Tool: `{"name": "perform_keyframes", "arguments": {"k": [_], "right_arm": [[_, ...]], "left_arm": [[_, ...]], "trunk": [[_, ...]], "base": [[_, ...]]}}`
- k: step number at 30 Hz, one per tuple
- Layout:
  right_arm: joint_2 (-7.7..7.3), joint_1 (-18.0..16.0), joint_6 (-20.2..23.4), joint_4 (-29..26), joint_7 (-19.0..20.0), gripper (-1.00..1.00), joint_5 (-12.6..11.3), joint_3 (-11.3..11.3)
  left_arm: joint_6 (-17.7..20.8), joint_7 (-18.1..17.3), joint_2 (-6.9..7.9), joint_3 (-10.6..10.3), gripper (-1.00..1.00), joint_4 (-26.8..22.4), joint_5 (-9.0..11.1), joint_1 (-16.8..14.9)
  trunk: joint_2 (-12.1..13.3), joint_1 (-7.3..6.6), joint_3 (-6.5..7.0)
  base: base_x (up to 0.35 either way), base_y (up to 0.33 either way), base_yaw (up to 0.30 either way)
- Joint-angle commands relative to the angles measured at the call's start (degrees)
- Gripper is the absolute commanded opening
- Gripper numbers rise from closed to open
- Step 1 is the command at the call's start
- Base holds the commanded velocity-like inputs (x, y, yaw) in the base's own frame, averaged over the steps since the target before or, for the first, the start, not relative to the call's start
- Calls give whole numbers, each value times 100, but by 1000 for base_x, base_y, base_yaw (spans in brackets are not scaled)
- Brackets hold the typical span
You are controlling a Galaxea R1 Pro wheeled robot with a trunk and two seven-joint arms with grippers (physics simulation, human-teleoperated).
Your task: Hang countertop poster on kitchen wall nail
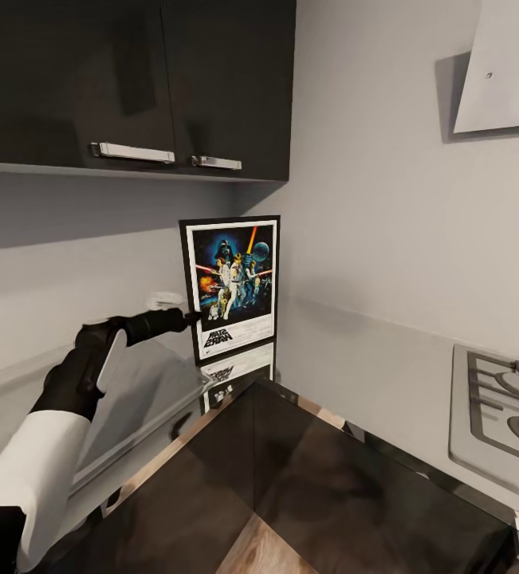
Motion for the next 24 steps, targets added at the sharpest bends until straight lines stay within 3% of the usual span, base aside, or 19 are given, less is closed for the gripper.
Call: {"name": "perform_keyframes", "arguments": {"k": [1,24], "right_arm": [[-3,-3,-15,3,5,100,15,7],[-3,-3,-15,3,5,100,15,7]], "left_arm": [[47,7,2,-21,100,-2,52,-4],[46,-3,11,-93,100,8,54,-5]], "trunk": [[-3,0,-6],[-3,0,-6]], "base": [[0,0,0],[59,0,0]]}}
